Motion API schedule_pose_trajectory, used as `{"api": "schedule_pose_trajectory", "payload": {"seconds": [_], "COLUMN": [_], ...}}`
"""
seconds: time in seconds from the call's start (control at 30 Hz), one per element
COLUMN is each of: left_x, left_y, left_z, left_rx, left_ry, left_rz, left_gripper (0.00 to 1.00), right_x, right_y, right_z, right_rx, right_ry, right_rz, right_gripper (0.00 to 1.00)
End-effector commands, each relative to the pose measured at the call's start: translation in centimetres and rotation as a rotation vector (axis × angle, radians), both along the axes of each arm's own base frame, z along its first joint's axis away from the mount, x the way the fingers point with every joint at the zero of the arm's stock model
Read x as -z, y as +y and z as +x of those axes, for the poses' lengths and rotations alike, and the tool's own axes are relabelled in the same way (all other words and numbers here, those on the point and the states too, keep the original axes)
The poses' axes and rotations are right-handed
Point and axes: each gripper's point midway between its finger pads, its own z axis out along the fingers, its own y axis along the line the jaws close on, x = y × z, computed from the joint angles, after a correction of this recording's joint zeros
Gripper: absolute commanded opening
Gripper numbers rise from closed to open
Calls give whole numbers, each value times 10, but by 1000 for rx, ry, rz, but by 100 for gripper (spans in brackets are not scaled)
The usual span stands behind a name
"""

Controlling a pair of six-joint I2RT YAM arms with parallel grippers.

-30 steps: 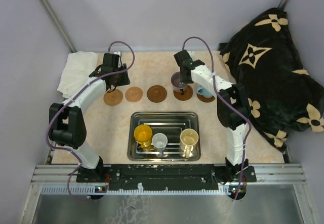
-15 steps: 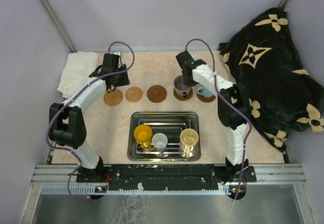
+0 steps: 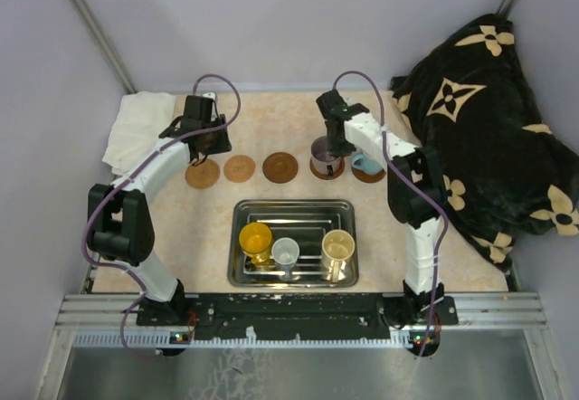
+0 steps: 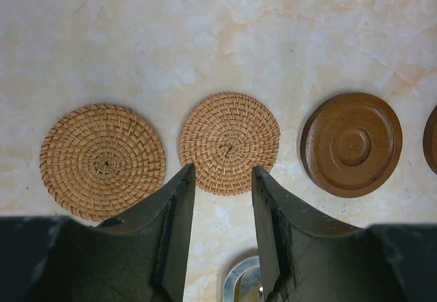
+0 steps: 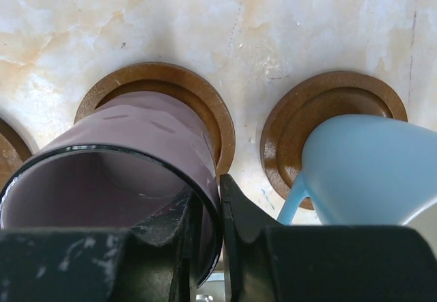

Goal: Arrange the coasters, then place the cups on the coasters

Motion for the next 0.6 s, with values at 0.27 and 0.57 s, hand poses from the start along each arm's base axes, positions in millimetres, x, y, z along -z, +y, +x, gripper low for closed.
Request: {"api": "schedule_pose_trajectory", "payload": {"seconds": [0.27,0.57], "left_x": [-3,-3], "left_y": [0,-1], "left_z": [-2,0], "left_rx": [8,11], "left_ry": [-13,-13], "left_rz": [8,2], "left_gripper": [46,46], "right_x": [-6,-38], "right_y": [-11,-5], "right_z": [12,39], "right_rx": [59,61], "right_ry": [-36,-136], "right_rz": [-53,-44], "right_gripper": [47,49]}}
